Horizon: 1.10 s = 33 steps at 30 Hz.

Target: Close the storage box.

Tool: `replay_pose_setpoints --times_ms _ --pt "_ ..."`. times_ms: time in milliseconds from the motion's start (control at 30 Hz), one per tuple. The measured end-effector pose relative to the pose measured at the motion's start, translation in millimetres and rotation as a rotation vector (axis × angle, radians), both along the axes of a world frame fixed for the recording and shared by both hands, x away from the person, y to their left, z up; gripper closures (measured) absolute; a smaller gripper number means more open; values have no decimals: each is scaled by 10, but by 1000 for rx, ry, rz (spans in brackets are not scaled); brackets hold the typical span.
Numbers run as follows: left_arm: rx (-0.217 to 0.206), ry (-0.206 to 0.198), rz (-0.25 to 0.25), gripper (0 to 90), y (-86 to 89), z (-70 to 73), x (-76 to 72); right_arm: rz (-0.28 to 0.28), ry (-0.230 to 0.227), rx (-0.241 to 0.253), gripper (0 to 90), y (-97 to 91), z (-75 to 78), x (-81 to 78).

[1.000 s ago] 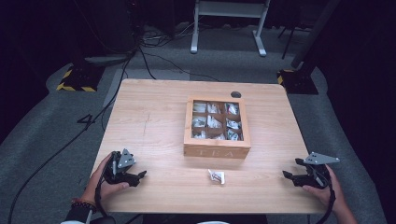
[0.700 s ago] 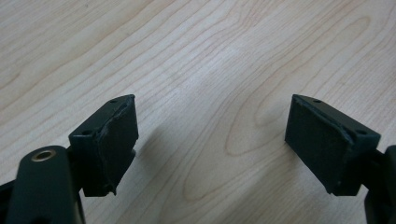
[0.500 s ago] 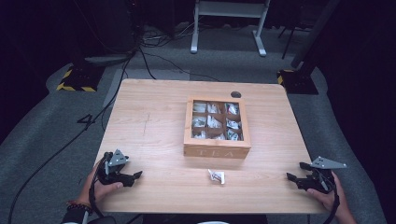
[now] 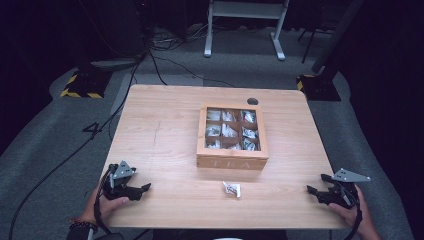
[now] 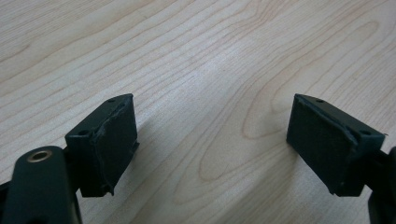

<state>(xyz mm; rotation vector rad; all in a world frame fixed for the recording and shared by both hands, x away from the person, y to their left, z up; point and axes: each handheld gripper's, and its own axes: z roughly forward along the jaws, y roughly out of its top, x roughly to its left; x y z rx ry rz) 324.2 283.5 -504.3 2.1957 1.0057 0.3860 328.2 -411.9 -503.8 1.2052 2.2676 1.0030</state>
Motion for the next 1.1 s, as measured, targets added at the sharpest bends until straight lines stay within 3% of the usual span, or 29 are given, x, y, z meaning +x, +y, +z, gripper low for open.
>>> replay_pose_setpoints --times_ms 1100 --pt "-4 2 34 165 5 -2 -1 -20 0 2 196 10 0 12"
